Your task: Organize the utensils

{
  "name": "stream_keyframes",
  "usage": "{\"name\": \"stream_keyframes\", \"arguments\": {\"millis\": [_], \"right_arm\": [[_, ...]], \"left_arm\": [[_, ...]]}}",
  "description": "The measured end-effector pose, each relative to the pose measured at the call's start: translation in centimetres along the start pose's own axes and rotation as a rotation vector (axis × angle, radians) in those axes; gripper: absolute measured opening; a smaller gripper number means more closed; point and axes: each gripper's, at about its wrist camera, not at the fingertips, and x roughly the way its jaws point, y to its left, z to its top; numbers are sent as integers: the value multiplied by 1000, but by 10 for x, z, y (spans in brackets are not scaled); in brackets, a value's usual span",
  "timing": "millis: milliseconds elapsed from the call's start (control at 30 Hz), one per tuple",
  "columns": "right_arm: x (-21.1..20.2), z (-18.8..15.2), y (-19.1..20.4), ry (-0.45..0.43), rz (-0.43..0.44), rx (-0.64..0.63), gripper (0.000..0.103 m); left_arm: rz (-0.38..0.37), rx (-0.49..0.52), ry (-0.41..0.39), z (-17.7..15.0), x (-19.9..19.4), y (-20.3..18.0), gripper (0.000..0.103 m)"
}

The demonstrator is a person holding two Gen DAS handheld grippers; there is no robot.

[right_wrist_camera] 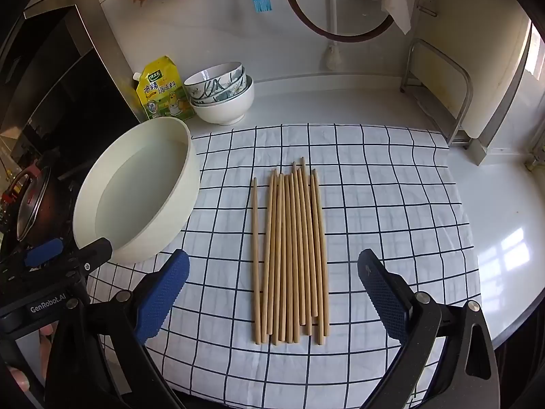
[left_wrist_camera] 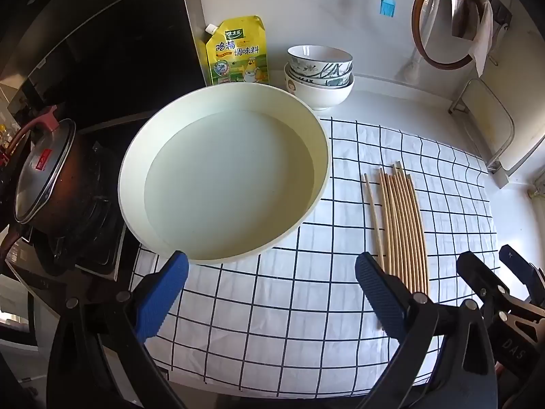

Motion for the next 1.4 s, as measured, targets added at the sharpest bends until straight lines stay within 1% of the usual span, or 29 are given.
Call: {"name": "stream_keyframes", "arguments": {"millis": [667,1400], "right_arm": [[1,2,-1,-3,2,0,95],[3,3,-3,-5,1,3,95]], "left_arm": [[-1,0,-2,5,-2,2,97],[-7,-5,-7,7,0,-4,97]]}}
